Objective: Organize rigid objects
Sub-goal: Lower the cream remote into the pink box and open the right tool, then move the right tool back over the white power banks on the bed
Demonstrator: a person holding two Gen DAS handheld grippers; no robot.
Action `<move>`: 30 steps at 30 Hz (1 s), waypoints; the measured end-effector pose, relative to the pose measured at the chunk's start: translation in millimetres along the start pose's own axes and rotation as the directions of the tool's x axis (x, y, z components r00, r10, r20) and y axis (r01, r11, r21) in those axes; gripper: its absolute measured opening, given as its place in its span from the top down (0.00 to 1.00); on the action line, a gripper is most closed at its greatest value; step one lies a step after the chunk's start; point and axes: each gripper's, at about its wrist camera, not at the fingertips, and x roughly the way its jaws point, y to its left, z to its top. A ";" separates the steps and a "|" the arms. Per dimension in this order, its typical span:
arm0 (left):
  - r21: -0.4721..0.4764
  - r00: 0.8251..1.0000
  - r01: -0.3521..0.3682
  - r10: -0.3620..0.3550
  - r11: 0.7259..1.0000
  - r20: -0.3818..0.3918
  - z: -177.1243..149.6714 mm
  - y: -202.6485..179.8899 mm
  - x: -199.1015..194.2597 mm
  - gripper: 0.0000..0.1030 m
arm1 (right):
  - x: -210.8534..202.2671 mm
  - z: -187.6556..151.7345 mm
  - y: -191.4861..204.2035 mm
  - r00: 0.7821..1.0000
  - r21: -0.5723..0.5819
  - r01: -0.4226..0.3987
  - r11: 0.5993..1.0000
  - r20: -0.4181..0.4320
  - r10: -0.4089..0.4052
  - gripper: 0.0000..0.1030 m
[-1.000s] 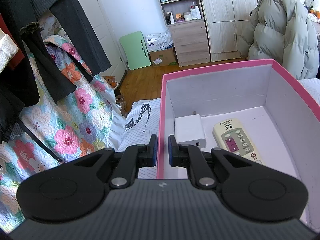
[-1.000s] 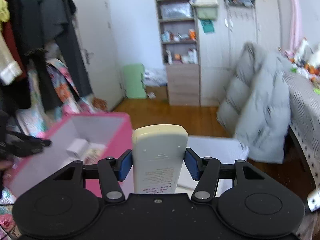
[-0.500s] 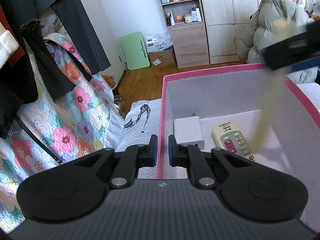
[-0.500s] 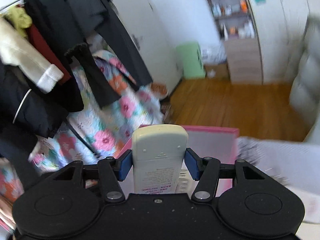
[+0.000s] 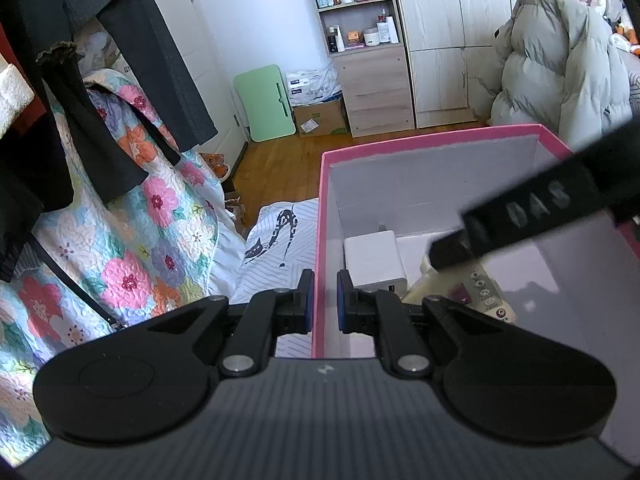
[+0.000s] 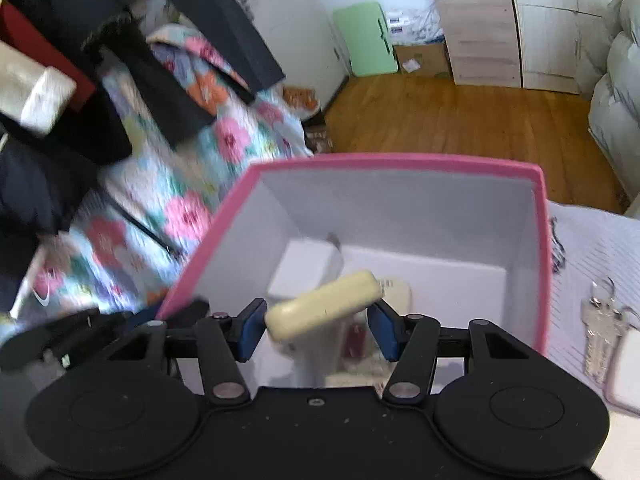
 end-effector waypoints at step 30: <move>-0.004 1.000 -0.003 0.003 1.000 -0.003 0.3 1.7 0.0 0.91 | -126.3 -79.9 -18.6 0.973 -0.136 0.097 0.986 0.220 -0.065 0.60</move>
